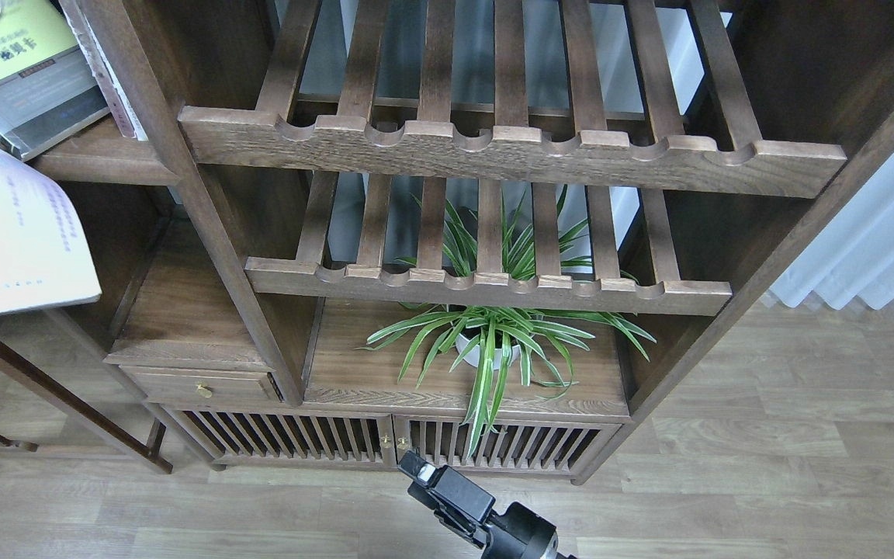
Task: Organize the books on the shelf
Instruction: 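Carry the white book with the left gripper up to the upper-left compartment, then place the white book on the stack in the compartment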
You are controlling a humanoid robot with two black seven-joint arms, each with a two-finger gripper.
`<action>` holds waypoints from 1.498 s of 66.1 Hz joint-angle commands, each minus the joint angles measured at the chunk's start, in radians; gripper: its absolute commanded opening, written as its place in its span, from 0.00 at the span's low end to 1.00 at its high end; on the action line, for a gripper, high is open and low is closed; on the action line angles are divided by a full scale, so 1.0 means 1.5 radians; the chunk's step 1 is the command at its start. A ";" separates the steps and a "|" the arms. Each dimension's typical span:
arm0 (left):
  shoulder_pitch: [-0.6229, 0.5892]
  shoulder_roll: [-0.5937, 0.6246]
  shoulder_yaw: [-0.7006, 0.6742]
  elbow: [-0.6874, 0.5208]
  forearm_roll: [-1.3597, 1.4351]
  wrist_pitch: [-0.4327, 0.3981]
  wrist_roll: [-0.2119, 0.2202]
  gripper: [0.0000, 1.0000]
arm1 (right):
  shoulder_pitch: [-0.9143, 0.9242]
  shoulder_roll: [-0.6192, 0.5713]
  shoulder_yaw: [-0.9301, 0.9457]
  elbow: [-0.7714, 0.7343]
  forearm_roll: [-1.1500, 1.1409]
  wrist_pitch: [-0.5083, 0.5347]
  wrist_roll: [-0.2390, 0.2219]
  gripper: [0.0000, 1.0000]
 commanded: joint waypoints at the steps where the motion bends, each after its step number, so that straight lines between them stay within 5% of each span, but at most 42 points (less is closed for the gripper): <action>1: -0.034 0.018 0.000 0.000 0.000 0.000 0.000 0.06 | 0.000 0.000 0.000 0.000 0.000 0.000 0.000 0.99; 38: -0.204 0.048 0.021 0.023 0.032 0.000 0.005 0.07 | -0.001 0.000 0.001 -0.004 0.001 0.000 0.001 0.99; 70: -0.352 0.037 0.047 0.149 0.213 0.000 0.007 0.07 | -0.001 0.000 0.004 -0.004 0.002 0.000 0.001 0.99; 99: -0.595 -0.013 0.241 0.324 0.251 0.000 0.007 0.07 | -0.001 0.000 0.004 -0.003 0.002 0.000 0.001 0.99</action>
